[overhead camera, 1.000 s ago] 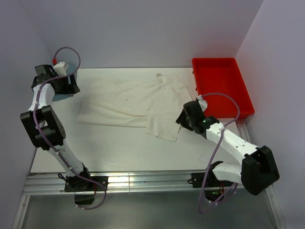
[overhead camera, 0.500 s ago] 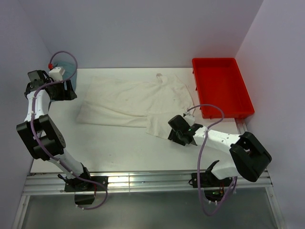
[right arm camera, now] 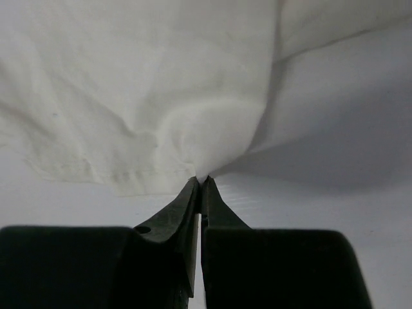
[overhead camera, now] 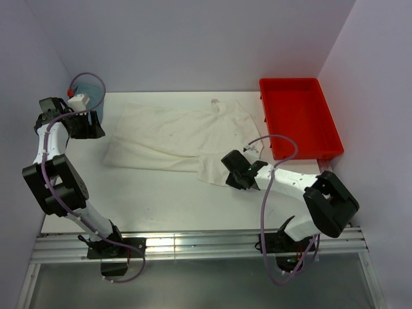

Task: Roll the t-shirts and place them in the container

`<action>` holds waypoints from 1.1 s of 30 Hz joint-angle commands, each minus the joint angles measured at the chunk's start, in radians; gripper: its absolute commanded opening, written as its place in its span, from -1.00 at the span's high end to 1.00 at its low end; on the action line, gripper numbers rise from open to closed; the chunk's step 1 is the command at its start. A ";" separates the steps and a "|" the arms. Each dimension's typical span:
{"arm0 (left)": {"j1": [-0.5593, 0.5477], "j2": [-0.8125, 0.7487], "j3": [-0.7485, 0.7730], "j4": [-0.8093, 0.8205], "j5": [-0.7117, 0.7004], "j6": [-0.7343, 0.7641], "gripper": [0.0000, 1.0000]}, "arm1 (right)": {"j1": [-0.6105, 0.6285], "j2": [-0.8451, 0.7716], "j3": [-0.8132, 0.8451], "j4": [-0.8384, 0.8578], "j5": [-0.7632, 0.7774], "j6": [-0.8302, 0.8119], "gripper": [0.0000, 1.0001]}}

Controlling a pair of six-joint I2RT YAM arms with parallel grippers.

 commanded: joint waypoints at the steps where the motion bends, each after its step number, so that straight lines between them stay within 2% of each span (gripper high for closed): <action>1: 0.003 -0.028 0.014 -0.016 0.024 0.026 -0.46 | -0.006 -0.017 0.120 -0.041 0.073 -0.041 0.96; 7: 0.003 -0.008 0.023 -0.030 0.034 0.042 -0.47 | -0.118 0.019 0.335 -0.082 0.048 -0.176 1.00; 9: 0.003 0.000 0.023 -0.032 0.037 0.046 -0.47 | -0.179 0.057 0.404 -0.075 0.008 -0.222 1.00; 17: -0.005 0.060 0.043 -0.038 0.043 0.045 -0.46 | -0.298 0.238 0.660 -0.085 -0.044 -0.331 1.00; 25: -0.019 0.095 0.062 -0.032 0.015 0.037 -0.45 | -0.359 0.450 0.882 -0.108 -0.085 -0.377 1.00; 33: -0.029 0.121 0.077 -0.024 -0.002 0.029 -0.45 | -0.394 0.591 1.011 -0.121 -0.133 -0.380 1.00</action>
